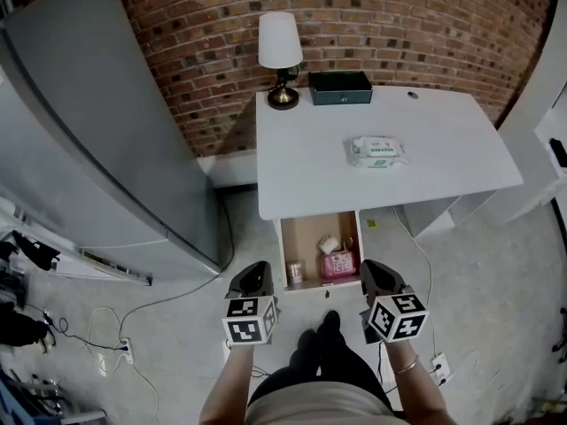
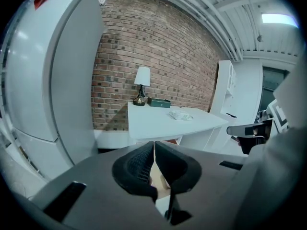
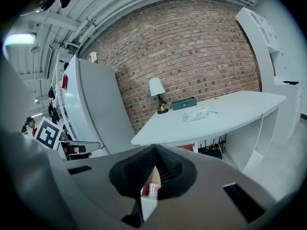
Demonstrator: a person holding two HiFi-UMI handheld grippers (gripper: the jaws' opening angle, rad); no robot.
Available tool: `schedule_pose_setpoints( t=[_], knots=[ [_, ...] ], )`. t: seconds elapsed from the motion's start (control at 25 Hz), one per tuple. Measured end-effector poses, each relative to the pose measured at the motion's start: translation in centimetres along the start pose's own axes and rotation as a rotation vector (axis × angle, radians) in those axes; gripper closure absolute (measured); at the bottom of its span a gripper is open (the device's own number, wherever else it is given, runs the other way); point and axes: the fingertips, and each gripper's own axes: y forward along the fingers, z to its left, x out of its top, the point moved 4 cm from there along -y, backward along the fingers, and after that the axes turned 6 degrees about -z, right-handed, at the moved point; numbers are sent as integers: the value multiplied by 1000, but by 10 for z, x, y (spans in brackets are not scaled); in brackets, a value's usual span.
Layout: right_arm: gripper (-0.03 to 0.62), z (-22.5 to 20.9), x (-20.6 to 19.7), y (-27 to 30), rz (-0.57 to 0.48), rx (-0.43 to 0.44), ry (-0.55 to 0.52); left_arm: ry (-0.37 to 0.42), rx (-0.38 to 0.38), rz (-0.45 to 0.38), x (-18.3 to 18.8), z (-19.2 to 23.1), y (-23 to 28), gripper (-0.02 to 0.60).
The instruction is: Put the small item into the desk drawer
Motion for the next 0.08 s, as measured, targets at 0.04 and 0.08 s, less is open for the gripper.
schedule_pose_setpoints(
  t=[0.04,0.08],
  knots=[
    [589,1,0,0,-3,-2,4,0,-2,0,0,1,-1,552],
    [588,2,0,0,-5,-4,7,1,-4,0,1,2,-2,552]
  ],
)
